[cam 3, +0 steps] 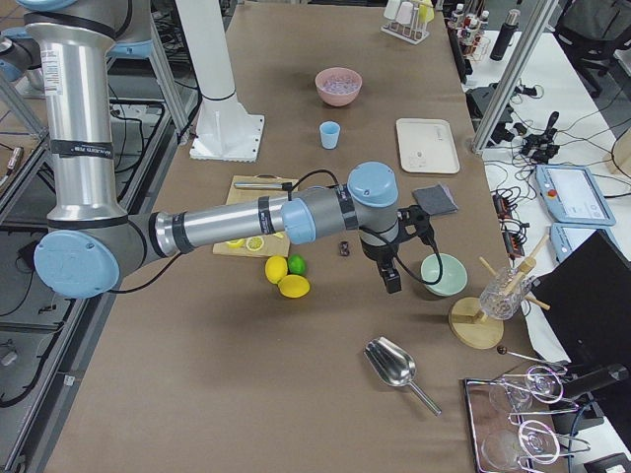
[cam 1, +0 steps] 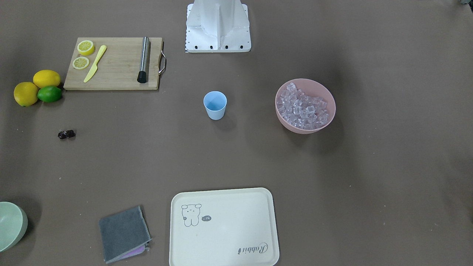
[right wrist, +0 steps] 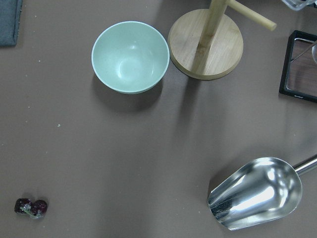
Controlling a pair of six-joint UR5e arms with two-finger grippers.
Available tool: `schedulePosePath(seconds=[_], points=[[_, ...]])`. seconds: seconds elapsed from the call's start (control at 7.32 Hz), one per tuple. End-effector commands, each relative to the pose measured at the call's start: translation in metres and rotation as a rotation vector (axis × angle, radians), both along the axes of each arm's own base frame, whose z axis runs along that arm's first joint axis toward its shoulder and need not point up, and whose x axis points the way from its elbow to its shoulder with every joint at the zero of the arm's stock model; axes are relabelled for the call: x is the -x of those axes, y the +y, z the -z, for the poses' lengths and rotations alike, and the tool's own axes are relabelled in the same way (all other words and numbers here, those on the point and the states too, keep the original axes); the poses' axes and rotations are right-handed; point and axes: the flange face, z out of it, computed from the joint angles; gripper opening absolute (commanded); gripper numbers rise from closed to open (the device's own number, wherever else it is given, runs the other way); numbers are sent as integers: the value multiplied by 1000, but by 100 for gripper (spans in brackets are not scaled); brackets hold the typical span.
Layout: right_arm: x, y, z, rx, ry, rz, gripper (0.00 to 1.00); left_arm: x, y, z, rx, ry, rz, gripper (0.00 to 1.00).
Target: Put ice and cherries in cup
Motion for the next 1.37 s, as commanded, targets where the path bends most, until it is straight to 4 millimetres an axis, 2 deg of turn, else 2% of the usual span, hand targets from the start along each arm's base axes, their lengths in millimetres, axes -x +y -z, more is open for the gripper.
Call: schedulePosePath(seconds=[0.0,0.14,0.27,0.41,0.55,0.68,0.82,0.96,1.23], points=[[1,0,1,-50,-14,-7,100,-1,-1,5,-61,-9,-9,99],[1,-1,6,-69,-12,-12,100,-1,0,12,-73,-7,-4,99],[0,-5,9,-52,-13,-35,100,-9,-2,21,-95,4,-14,99],[4,-6,14,-4,-39,-82,100,-45,-9,42,-113,26,-68,99],[10,-6,20,18,-55,-102,100,-79,-7,71,-50,93,-27,99],[17,-8,21,35,-60,-104,100,-112,-3,98,78,194,39,99],[21,-7,27,53,-74,-120,100,-143,3,111,195,293,74,99],[26,-6,34,54,-83,-124,100,-176,11,126,293,381,112,99],[27,-6,34,54,-83,-122,100,-251,45,177,415,511,167,99]])
